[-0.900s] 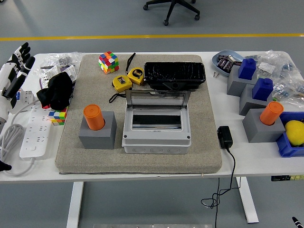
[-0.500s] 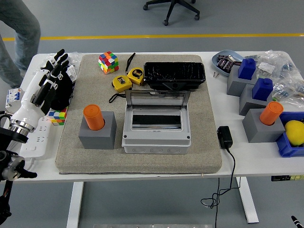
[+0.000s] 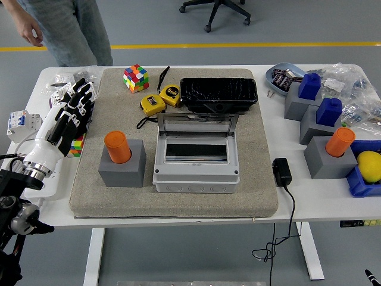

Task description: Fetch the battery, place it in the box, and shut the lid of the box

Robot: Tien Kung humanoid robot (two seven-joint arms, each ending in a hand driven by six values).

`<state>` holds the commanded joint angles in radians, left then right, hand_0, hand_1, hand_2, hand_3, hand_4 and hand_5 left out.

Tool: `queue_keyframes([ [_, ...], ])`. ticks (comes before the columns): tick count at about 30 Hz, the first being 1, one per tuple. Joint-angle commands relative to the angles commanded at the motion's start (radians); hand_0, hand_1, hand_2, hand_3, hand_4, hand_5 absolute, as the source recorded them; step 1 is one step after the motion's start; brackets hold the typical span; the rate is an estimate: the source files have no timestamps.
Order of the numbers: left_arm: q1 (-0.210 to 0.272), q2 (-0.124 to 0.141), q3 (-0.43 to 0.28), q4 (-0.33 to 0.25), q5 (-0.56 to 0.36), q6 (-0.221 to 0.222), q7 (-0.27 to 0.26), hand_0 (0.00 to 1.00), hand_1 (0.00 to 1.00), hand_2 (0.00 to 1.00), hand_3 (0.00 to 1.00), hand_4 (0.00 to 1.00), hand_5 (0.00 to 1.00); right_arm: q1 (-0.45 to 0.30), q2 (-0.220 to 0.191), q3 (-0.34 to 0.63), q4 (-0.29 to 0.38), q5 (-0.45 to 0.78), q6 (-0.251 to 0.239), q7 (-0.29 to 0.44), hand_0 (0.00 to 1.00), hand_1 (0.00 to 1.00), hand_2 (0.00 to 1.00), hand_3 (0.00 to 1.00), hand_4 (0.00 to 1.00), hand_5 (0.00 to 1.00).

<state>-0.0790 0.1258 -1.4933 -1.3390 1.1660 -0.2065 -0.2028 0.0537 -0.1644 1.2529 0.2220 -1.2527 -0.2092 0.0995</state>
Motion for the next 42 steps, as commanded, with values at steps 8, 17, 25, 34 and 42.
queue_keyframes([
  [8,0.024,-0.001,0.034,0.005,-0.008,-0.003,0.001,0.998,0.998,0.998,0.998,0.998,0.765,0.001,-0.002,-0.008,0.000,0.008,0.000,0.000,0.998,0.957,0.901,0.898,0.998,0.998],
  [17,0.027,0.003,0.066,0.011,-0.010,0.001,0.006,0.998,0.998,0.998,0.998,0.998,0.686,-0.001,-0.005,-0.015,0.001,0.012,-0.001,-0.001,0.998,0.954,0.898,0.894,0.998,0.998],
  [25,0.010,0.013,0.127,0.027,-0.023,0.015,0.005,0.984,0.998,0.998,0.998,0.998,0.562,0.000,-0.004,-0.015,0.001,0.015,0.000,-0.001,0.998,0.953,0.897,0.893,0.998,0.998],
  [34,-0.012,0.014,0.152,0.046,-0.019,0.023,-0.001,0.961,0.998,0.998,0.998,0.998,0.497,-0.002,-0.002,-0.008,-0.001,0.013,0.000,-0.002,0.998,0.950,0.890,0.890,0.998,0.998],
  [42,-0.014,0.014,0.164,0.036,-0.012,0.024,0.002,0.937,0.998,0.998,0.998,0.998,0.437,0.000,-0.001,-0.006,0.000,0.014,0.000,-0.002,0.998,0.948,0.888,0.886,0.998,0.998],
])
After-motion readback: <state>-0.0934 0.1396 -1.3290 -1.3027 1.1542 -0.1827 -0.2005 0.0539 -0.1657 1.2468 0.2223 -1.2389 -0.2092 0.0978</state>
